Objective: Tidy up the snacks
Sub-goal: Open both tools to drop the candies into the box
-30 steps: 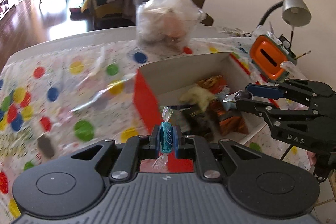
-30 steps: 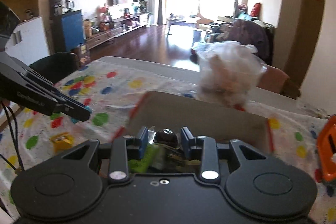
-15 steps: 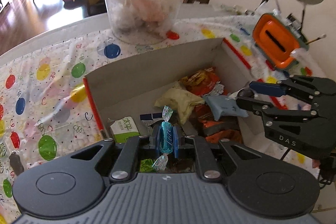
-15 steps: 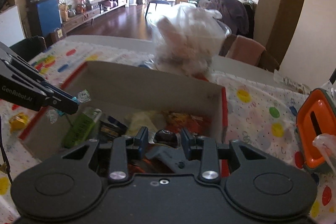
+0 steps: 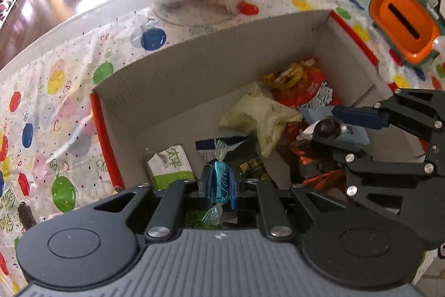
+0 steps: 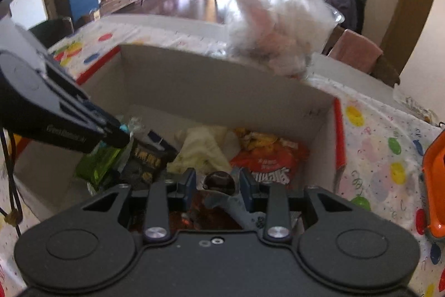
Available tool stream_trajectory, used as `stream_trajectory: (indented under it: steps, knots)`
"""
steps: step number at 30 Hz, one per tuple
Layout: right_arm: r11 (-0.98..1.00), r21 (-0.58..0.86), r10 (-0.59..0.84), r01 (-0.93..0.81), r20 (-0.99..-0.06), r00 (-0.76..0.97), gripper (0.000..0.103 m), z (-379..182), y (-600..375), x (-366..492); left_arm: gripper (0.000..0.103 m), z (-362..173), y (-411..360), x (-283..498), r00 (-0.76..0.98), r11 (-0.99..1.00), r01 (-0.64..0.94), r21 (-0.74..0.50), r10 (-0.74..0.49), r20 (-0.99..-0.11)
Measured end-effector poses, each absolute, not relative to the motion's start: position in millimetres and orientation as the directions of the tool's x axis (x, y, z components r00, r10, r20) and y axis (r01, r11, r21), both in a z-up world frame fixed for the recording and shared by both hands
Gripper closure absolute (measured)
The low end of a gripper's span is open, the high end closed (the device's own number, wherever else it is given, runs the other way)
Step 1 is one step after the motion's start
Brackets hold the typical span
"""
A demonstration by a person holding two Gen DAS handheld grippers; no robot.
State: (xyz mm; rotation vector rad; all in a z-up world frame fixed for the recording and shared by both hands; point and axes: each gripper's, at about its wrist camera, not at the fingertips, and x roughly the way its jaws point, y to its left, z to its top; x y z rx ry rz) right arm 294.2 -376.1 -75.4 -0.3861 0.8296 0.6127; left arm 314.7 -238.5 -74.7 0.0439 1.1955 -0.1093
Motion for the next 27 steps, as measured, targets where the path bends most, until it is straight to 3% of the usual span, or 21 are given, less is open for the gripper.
stream_trajectory:
  steps: [13, 21, 27]
  knots:
    - [0.766, -0.017, 0.368, -0.643, -0.808, 0.460, 0.070, -75, -381, 293, 0.091, -83, -239, 314, 0.310, 0.995, 0.089, -0.038, -0.064, -0.949]
    - [0.777, 0.040, 0.424, -0.629, -0.772, 0.475, 0.067, -56, -390, 284, 0.090, -71, -229, 301, 0.336, 0.994, 0.064, -0.090, -0.106, -0.936]
    - [0.776, 0.070, 0.459, -0.627, -0.744, 0.485, 0.065, -40, -393, 275, 0.083, -55, -216, 286, 0.384, 0.989, 0.048, -0.138, -0.146, -0.912]
